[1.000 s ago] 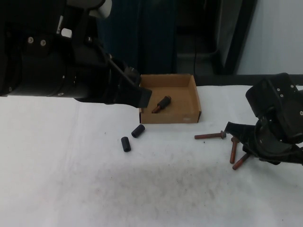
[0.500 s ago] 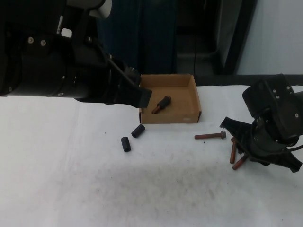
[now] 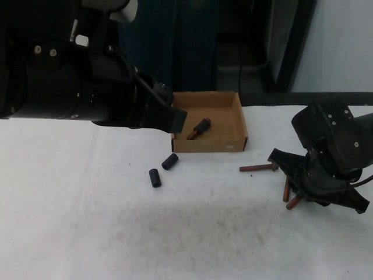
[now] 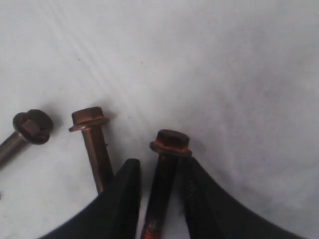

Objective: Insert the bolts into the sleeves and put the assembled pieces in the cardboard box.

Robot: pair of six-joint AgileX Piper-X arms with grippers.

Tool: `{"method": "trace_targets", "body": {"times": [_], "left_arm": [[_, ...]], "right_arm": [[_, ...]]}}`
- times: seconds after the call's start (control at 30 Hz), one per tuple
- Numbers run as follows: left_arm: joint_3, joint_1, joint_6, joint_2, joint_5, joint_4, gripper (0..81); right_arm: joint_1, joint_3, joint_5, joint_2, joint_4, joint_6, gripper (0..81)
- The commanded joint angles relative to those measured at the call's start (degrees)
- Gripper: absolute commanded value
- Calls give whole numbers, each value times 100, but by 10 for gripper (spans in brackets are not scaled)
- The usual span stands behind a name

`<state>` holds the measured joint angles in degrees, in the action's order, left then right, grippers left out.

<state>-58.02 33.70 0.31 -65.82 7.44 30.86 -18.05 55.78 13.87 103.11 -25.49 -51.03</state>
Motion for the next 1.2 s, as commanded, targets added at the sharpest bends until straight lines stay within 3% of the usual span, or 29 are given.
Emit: {"method": "trace_targets", "body": {"times": [0.0,0.17,0.53,0.9,1.17], "left_arm": [[-60,23,12,30,-3,-63,9],[-60,23,12,30,-3,-63,9],[-48,23,12,30,-3,-63,9],[38,23,267,30,-84,-337,9],[38,11,621,30,-351,-1226,9]], "right_arm": [[24,-46,83,171,-237,49,231],[24,-46,83,171,-236,49,6],[-223,-46,59,-176,-222,238,3],[-973,-46,-5,-2263,-17,1437,3],[-1243,-46,-5,-3118,592,2067,3]]}}
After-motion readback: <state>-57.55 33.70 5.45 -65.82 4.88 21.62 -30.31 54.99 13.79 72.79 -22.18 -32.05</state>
